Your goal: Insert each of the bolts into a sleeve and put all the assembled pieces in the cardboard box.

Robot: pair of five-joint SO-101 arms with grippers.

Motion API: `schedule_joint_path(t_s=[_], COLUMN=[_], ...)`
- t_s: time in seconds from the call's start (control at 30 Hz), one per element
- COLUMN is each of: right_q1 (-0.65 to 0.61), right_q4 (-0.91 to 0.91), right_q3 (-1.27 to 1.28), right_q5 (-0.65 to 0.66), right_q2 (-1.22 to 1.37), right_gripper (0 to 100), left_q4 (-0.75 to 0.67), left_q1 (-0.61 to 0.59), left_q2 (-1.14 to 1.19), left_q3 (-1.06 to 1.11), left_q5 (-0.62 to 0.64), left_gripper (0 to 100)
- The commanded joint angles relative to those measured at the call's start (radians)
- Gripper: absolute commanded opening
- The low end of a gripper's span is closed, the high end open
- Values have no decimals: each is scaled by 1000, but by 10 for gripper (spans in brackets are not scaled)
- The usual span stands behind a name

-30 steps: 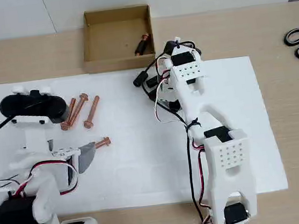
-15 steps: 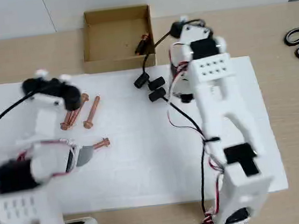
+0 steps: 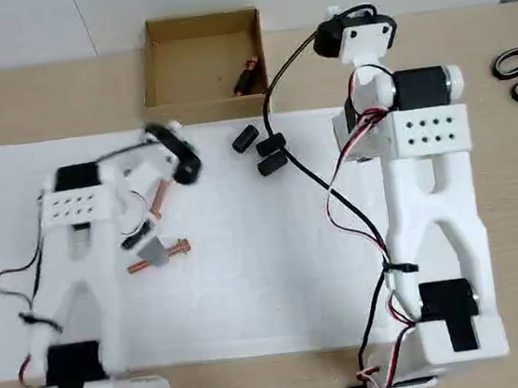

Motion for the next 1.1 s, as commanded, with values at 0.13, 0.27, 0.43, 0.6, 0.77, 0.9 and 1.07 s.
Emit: schedule_joint_path(t_s=[0.13, 0.27, 0.43, 0.6, 0.77, 0.9, 1.07], right_q1=[1, 1, 1, 1, 1, 1, 1], right_q4=[-7, -4, -4, -2, -2, -2, -2], right_q3=[20, 20, 20, 20, 20, 20, 20], right_q5=[20, 18, 17, 18, 18, 18, 18], right_q2=[-110, -110, -110, -113, -114, -114, -114], right_gripper=[3, 3, 3, 3, 3, 3, 3], left_q4=[-109, -135, -135, -180, -198, -199, -184], left_q1=[12, 32, 74, 71, 74, 74, 74], left_q2=[75, 86, 94, 137, 184, 233, 282], left_q3=[-42, -41, -39, -41, -54, -82, -90], left_q5=[-109, -114, -114, -112, -109, -107, -107], left_gripper=[265, 265, 265, 265, 263, 186, 115])
